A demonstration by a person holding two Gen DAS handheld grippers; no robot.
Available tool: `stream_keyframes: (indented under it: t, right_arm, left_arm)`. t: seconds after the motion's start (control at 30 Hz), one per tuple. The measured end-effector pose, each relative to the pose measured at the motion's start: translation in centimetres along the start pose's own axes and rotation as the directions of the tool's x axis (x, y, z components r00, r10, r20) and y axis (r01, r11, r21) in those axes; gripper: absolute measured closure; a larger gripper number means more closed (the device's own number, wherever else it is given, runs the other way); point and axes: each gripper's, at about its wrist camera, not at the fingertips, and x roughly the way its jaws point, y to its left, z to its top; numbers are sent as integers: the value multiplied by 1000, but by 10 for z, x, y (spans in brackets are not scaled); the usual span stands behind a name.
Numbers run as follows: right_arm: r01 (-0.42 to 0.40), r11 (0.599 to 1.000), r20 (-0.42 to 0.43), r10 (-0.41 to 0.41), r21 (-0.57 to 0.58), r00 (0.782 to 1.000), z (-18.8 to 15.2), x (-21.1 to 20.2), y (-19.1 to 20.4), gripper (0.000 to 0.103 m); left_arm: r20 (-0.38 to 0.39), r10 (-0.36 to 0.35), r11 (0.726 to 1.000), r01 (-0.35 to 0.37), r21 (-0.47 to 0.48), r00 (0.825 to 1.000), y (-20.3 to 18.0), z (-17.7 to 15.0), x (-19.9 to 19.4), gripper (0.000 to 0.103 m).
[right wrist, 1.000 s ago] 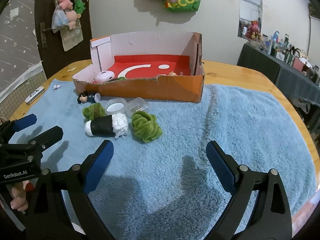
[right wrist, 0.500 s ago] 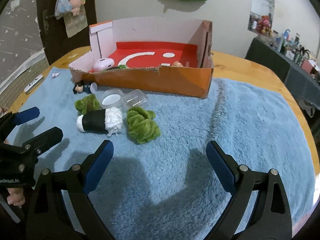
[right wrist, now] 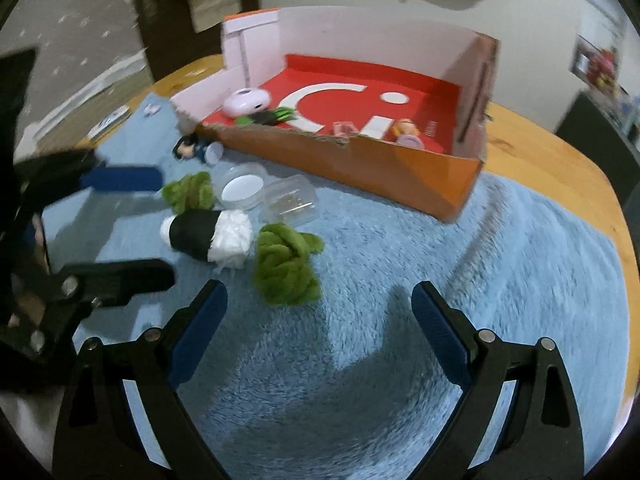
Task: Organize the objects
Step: 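Move left tool to the black-and-white cup while right tool approaches the green yarn ball, then close left tool on the black cup while right tool closes on the green yarn ball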
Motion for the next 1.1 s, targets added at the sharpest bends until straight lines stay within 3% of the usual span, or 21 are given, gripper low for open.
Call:
stream_keyframes:
  t: [0.23,0.33,0.5,1.0,1.1]
  right_arm:
    - [-20,997,-37,17,-80,999,5,9,0,22]
    - [-45,995,-39,42,-92,998,7,10,1,31]
    - [-73,994,-34,70,-81,997,9,12,-3,33]
    - [-123,990,-37,120,-76,992,11,14,-3,33]
    - [-128,989,-38,125,-78,991,11,14,-2,41]
  left_arm:
    - [-60,45,991,-37,128,997,0,11,20,34]
    - [-76,24,987,-12,158,997,0,15,22,35]
    - [-113,-42,976,65,209,993,-5,20,20,46]
    - [-186,-90,950,141,278,978,-7,18,31,46]
    - [-185,-86,947,138,291,979,-10,14,33,46]
